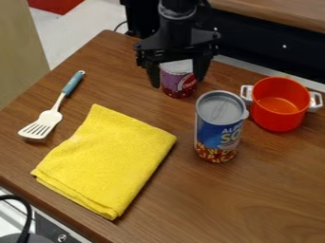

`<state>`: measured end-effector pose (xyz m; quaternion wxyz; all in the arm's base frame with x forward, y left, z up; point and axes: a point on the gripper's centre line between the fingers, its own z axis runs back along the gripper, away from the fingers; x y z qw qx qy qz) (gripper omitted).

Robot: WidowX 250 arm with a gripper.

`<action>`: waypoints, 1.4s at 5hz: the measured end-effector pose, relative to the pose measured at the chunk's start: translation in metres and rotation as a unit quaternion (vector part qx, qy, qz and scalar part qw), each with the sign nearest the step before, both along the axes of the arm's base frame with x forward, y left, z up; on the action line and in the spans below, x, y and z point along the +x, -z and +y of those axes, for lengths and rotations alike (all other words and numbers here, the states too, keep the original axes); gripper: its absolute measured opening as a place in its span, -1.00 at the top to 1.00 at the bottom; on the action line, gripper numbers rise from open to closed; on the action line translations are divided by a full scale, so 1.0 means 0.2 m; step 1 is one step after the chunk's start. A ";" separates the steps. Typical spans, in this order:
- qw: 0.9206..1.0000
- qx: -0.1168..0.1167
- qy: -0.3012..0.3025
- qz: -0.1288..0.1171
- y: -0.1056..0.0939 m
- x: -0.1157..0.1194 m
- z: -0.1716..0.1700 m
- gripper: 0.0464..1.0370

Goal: Move the purple container to the upper left edge of the table.

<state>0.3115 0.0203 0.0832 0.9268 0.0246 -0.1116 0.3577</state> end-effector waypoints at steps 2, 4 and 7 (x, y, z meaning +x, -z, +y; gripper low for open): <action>0.994 0.009 -0.089 -0.066 0.02 0.20 0.18 -0.92; 0.985 -0.064 -0.157 -0.037 0.14 0.32 0.09 -0.92; 0.931 -0.091 -0.353 -0.019 0.33 0.44 -0.04 -0.92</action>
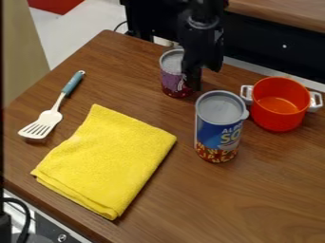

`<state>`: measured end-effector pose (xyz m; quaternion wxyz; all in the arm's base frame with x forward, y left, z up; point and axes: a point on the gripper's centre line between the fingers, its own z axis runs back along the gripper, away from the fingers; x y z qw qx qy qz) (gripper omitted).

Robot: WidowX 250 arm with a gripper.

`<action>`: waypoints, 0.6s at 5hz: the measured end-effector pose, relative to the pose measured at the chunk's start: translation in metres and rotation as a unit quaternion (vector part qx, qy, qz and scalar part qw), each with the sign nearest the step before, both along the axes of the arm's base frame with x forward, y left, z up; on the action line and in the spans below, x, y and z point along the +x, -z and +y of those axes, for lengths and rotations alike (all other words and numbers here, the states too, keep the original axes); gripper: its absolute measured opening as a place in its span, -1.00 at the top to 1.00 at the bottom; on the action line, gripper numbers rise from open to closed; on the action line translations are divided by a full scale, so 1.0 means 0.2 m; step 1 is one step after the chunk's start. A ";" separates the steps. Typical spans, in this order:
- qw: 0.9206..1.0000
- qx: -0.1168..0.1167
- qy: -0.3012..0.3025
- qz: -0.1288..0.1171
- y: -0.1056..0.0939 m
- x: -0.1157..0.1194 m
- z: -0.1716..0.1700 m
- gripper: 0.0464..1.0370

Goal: Move the purple container to the upper left edge of the table.

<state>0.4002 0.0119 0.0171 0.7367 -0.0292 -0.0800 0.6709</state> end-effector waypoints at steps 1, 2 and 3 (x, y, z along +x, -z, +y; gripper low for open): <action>0.999 0.025 -0.047 -0.012 0.00 0.01 0.00 -0.92; 0.988 0.074 -0.129 -0.035 0.00 0.03 0.05 -0.92; 0.990 0.076 -0.118 0.031 0.02 0.01 0.08 -0.92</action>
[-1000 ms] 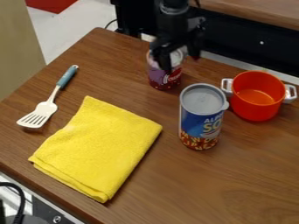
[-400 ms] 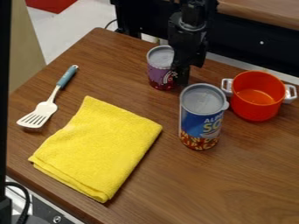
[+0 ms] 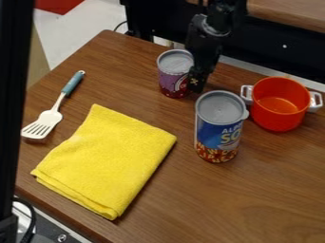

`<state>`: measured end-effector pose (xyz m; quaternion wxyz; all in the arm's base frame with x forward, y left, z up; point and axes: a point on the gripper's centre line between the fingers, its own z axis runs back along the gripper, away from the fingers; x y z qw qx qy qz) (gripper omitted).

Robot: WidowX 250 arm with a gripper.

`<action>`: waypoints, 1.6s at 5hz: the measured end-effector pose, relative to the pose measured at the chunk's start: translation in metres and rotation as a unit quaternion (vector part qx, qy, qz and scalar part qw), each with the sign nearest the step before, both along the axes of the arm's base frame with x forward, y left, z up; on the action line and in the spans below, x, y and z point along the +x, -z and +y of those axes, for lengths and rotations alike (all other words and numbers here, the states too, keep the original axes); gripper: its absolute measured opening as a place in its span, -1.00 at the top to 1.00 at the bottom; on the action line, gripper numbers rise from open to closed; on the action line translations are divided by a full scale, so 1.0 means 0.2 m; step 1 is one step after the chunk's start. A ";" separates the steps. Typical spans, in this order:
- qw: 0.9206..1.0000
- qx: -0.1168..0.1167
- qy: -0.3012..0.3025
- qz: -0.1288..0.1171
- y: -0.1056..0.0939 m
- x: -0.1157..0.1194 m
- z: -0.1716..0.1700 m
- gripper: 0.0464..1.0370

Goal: Move the purple container to the upper left edge of the table.

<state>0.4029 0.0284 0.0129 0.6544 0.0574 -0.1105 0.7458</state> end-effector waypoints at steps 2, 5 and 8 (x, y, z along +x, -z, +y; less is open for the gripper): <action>0.996 -0.038 0.074 0.030 0.06 -0.06 0.14 -0.92; 0.979 -0.070 0.187 0.032 -0.03 -0.14 0.37 -0.92; 0.971 -0.051 0.230 0.048 -0.03 -0.18 0.54 -0.92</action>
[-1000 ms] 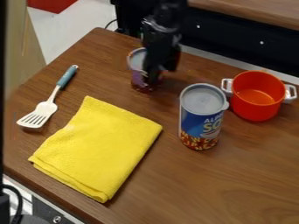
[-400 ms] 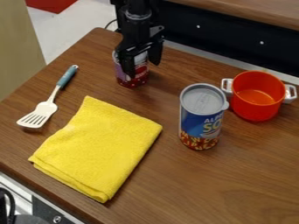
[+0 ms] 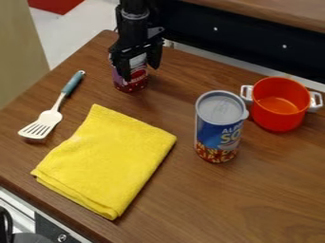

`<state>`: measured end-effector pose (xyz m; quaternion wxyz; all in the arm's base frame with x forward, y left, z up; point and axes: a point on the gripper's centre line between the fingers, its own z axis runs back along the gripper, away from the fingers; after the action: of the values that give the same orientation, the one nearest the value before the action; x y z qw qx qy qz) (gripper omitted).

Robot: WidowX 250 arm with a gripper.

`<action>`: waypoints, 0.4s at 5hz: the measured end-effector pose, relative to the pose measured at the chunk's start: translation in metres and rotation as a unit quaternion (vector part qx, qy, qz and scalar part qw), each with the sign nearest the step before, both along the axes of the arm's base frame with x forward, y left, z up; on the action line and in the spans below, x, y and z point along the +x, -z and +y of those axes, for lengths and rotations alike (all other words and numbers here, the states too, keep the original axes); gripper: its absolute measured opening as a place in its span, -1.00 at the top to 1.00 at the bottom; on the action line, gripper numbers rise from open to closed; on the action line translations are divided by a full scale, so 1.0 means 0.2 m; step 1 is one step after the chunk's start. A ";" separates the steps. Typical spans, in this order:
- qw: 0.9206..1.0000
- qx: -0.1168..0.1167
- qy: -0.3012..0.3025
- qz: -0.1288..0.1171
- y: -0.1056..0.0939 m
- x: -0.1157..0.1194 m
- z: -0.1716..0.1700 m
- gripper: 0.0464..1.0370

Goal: Move the purple container to the upper left edge of the table.

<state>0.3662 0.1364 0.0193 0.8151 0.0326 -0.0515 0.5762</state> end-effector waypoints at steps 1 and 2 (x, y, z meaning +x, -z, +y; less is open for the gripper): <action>1.000 0.004 0.000 -0.003 -0.02 0.01 0.03 -0.92; 1.000 -0.001 0.007 -0.022 -0.06 0.00 0.00 -0.92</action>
<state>0.3666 0.1366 0.0309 0.8178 0.0185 -0.0686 0.5712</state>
